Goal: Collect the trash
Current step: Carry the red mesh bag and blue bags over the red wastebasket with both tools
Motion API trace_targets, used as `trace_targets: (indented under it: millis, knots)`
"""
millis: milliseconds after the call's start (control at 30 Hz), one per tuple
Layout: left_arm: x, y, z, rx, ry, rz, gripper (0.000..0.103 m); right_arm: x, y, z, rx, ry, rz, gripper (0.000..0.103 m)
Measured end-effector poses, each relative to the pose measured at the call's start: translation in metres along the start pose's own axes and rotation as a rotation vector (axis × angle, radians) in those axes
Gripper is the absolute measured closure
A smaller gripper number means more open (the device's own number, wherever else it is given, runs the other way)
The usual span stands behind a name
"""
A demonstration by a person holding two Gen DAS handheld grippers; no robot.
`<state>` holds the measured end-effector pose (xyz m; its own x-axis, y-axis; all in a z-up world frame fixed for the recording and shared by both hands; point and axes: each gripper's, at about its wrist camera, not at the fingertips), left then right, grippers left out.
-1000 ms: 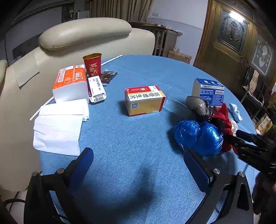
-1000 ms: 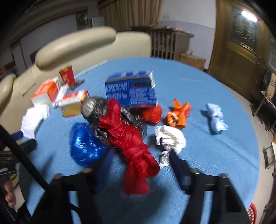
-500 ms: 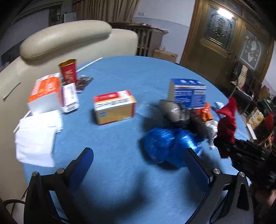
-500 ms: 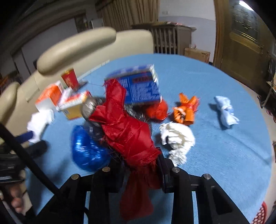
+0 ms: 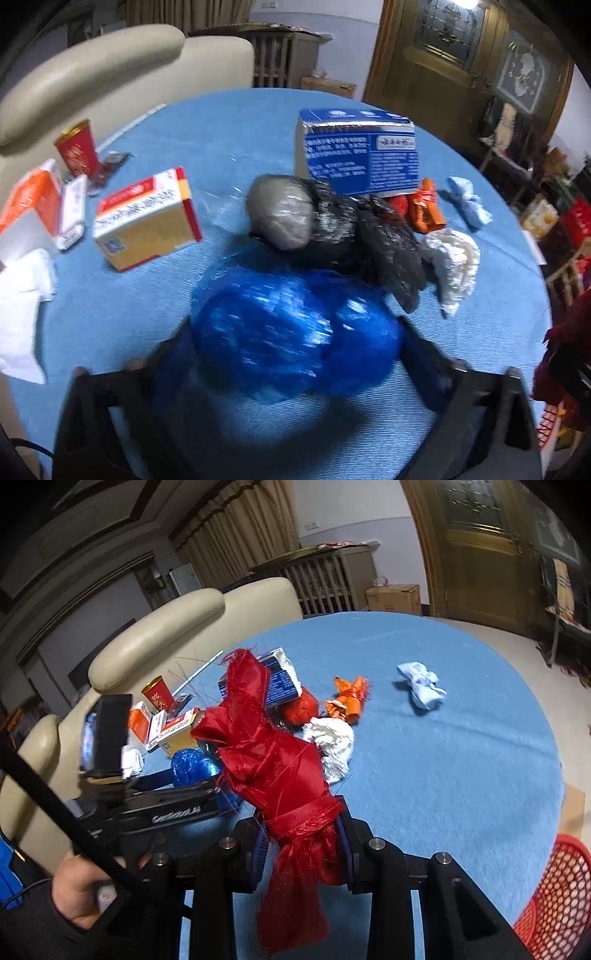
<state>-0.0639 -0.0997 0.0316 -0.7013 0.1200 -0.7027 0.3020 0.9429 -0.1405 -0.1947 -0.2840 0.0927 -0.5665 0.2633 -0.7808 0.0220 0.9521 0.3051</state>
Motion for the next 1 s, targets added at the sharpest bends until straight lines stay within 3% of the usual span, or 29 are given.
trace_targets:
  millis: [133,433,1000]
  knots:
    - [0.003,-0.004,-0.01,0.004,-0.001,0.045,0.03,0.003,-0.003,-0.008,0.0,-0.009,0.02,0.069]
    - [0.012,-0.006,-0.056,-0.007,-0.038,0.06,0.03,0.019,-0.006,-0.022,-0.011,-0.016,0.07,0.069]
    - [0.012,-0.066,-0.101,0.087,-0.103,0.15,0.03,0.047,-0.059,-0.077,0.075,-0.072,0.216,0.069]
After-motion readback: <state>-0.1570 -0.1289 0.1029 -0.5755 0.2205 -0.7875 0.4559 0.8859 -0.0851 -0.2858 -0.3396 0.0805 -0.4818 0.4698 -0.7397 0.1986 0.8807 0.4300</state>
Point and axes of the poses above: each gripper's, at about its wrist camera, not at the fingertips, and z roughly the way its jaws point, y to its left, x to its underside, and after that the axes turned 10 degrees about -y, right-handed
